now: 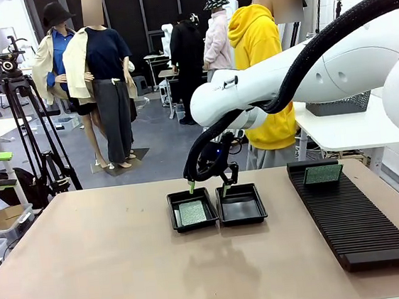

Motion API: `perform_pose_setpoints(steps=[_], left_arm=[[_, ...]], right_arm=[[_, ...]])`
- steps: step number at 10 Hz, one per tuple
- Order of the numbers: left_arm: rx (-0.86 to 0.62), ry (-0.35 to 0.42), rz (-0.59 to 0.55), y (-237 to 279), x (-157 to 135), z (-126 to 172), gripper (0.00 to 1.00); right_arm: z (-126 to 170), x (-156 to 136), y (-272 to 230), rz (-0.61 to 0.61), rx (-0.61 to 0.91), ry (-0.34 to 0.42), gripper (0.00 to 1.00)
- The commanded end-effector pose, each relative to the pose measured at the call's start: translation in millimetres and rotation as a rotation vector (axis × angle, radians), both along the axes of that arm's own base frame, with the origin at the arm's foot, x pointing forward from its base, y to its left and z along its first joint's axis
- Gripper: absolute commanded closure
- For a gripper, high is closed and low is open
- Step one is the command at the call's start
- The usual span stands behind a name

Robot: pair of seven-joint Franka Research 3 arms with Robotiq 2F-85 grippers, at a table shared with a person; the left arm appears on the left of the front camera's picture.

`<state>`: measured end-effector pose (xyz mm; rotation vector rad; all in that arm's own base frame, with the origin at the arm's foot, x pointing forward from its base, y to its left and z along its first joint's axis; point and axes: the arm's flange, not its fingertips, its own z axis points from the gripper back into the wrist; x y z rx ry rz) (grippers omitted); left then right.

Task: Inspect and transfer BCBs to ESD trays.
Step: Pick up the ESD tray and place it on the left side of the table.

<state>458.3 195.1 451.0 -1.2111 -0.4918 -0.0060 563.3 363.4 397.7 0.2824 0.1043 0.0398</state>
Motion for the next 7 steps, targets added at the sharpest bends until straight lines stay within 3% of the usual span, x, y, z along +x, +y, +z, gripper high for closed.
perform_pose_setpoints(steps=[1, 5, 7], left_arm=[[-0.004, 0.004, 0.004, 0, -1, 3, 0.0], [0.0, 0.0, 0.0, 0, 0, 0, 0.0], [0.017, 0.084, -0.009, -51, -1, 15, 0.0]], right_arm=[[-2, 0, 1, -0.007, 0.016, -0.009, 0.0], [0, 0, 0, 0.0, 0.0, 0.0, 0.0], [37, -10, -63, -0.029, 0.106, -0.011, 0.0]])
